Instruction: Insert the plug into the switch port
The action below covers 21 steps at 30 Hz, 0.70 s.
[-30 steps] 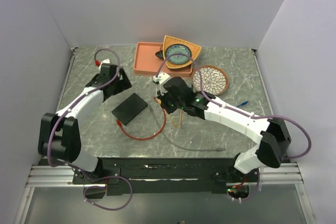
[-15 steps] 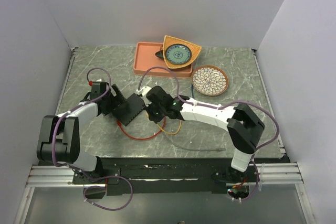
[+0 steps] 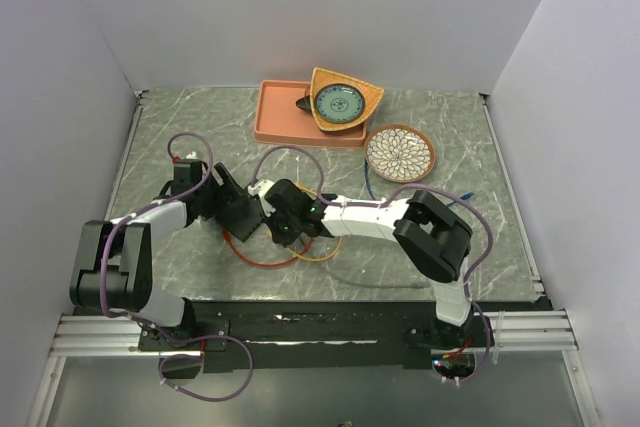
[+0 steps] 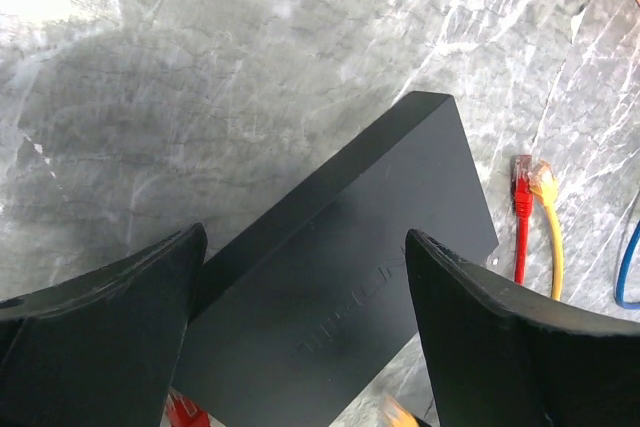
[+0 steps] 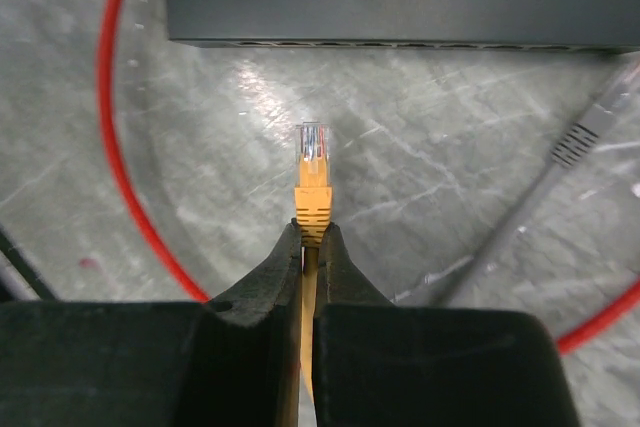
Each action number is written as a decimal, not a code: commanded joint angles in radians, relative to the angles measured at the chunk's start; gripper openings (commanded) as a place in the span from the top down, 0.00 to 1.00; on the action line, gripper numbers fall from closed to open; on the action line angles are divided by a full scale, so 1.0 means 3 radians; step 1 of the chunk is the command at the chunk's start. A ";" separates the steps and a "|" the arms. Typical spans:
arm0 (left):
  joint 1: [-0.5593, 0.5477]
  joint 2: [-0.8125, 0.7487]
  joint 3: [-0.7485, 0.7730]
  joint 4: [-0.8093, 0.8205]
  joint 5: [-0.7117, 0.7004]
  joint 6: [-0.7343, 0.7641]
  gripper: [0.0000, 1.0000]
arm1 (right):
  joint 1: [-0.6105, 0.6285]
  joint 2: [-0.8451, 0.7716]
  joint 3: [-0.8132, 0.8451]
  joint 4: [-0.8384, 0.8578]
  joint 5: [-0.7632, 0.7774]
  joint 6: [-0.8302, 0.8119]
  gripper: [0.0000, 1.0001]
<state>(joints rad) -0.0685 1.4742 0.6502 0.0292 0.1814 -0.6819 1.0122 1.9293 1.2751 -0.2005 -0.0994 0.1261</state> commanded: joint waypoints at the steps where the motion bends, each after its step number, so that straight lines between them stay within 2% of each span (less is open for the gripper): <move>1: 0.0003 -0.0082 -0.0030 0.0087 0.0040 0.0008 0.12 | 0.0021 0.0144 0.0127 0.0172 -0.0052 0.0055 1.00; 10: 0.0003 0.0061 0.0026 0.0296 -0.0017 0.0094 0.12 | 0.0021 0.0206 0.0122 0.0213 -0.0078 0.0112 1.00; 21: -0.0002 0.0204 -0.0102 0.0516 0.0208 0.0151 0.13 | 0.0031 0.0083 -0.0062 0.0463 -0.0088 0.0096 1.00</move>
<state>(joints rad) -0.0685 1.5032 0.6296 0.1513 0.2066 -0.6521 1.0122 1.9827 1.2701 -0.1425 -0.1211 0.1486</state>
